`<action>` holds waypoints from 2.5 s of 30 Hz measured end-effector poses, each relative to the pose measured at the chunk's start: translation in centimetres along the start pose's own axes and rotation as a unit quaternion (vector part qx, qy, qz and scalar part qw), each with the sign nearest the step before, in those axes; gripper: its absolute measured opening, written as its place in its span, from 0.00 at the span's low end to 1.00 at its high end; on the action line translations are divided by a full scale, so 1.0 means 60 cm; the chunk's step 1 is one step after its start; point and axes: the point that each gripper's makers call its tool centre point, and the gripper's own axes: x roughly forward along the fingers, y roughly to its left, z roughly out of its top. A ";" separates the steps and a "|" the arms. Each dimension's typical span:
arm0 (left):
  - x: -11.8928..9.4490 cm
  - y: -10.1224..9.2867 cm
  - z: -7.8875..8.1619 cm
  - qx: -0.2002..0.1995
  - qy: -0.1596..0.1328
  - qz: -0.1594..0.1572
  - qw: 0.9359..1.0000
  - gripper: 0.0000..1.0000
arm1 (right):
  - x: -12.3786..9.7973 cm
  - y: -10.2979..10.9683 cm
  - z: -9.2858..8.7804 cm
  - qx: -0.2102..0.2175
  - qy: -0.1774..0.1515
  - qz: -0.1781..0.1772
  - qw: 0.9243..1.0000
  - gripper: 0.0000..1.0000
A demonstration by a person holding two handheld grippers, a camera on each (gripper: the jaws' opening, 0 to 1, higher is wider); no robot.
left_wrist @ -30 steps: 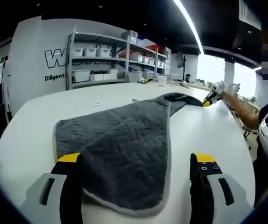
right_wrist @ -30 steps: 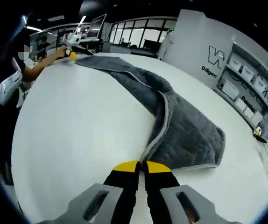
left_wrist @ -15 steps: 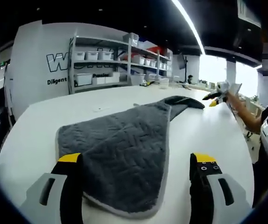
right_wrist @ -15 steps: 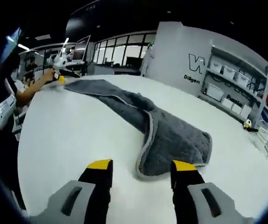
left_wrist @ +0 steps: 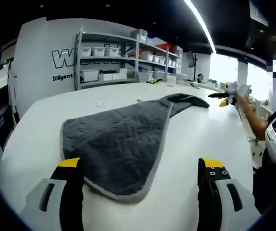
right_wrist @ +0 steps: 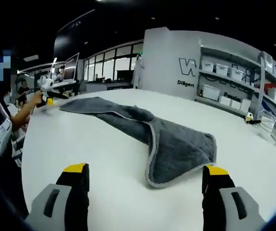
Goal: Open the folded towel by lifting each exposed corner and separating the folded layers until the towel lies flat within the target outline without major curled edges
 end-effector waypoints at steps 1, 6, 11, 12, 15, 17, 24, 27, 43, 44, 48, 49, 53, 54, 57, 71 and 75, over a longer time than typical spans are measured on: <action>-0.002 -0.003 -0.002 0.003 0.005 0.003 1.000 0.98 | 0.000 0.005 0.001 -0.001 0.000 0.004 1.000 0.99; -0.011 -0.016 -0.011 0.020 0.024 0.014 0.999 0.90 | 0.000 0.023 0.007 -0.008 -0.006 0.013 1.000 0.99; -0.014 -0.027 -0.017 0.015 0.024 0.002 1.000 0.69 | 0.001 0.030 0.004 -0.006 -0.007 0.021 1.000 0.99; -0.014 -0.027 -0.020 0.020 0.027 0.001 0.999 0.62 | 0.001 0.031 0.002 -0.006 -0.007 0.021 1.000 0.99; -0.012 -0.023 -0.028 0.033 0.039 0.006 0.999 0.50 | 0.000 0.033 -0.001 -0.007 -0.004 0.024 1.000 0.99; -0.011 -0.020 -0.034 0.044 0.049 0.008 0.998 0.47 | -0.002 0.033 0.000 -0.005 -0.007 0.027 1.000 0.99; -0.007 -0.003 -0.052 0.074 0.082 0.021 0.994 0.31 | -0.006 0.031 0.000 -0.003 -0.006 0.025 1.000 0.99; -0.003 0.003 -0.060 0.079 0.095 0.023 0.992 0.28 | -0.007 0.033 -0.001 -0.003 -0.004 0.026 1.000 0.99; -0.007 0.016 -0.054 0.069 0.091 0.024 0.993 0.05 | -0.011 0.034 -0.003 -0.002 0.001 0.023 1.000 0.98; -0.006 0.014 -0.054 0.069 0.089 0.024 0.993 0.05 | -0.011 0.034 -0.003 -0.002 0.001 0.023 1.000 0.97; -0.006 0.011 -0.054 0.073 0.089 0.023 0.993 0.05 | -0.011 0.029 0.001 -0.006 0.001 0.017 1.000 0.95; -0.007 0.010 -0.055 0.075 0.090 0.023 0.993 0.05 | -0.009 0.029 0.001 -0.008 0.002 0.014 1.000 0.94; -0.007 0.010 -0.056 0.079 0.092 0.024 0.992 0.05 | -0.005 0.018 0.013 -0.018 -0.003 -0.008 1.000 0.87; -0.007 0.010 -0.056 0.079 0.092 0.024 0.992 0.05 | -0.005 0.012 0.017 -0.028 -0.006 -0.018 0.999 0.80; -0.007 0.009 -0.056 0.078 0.091 0.024 0.992 0.05 | 0.000 0.000 0.030 -0.050 -0.013 -0.039 0.998 0.66; -0.006 0.010 -0.060 0.077 0.091 0.022 0.993 0.06 | 0.063 -0.015 0.011 -0.062 0.034 -0.023 0.997 0.28; -0.007 0.014 -0.058 0.076 0.086 0.024 0.993 0.06 | 0.074 -0.015 -0.001 -0.070 0.046 -0.020 0.996 0.21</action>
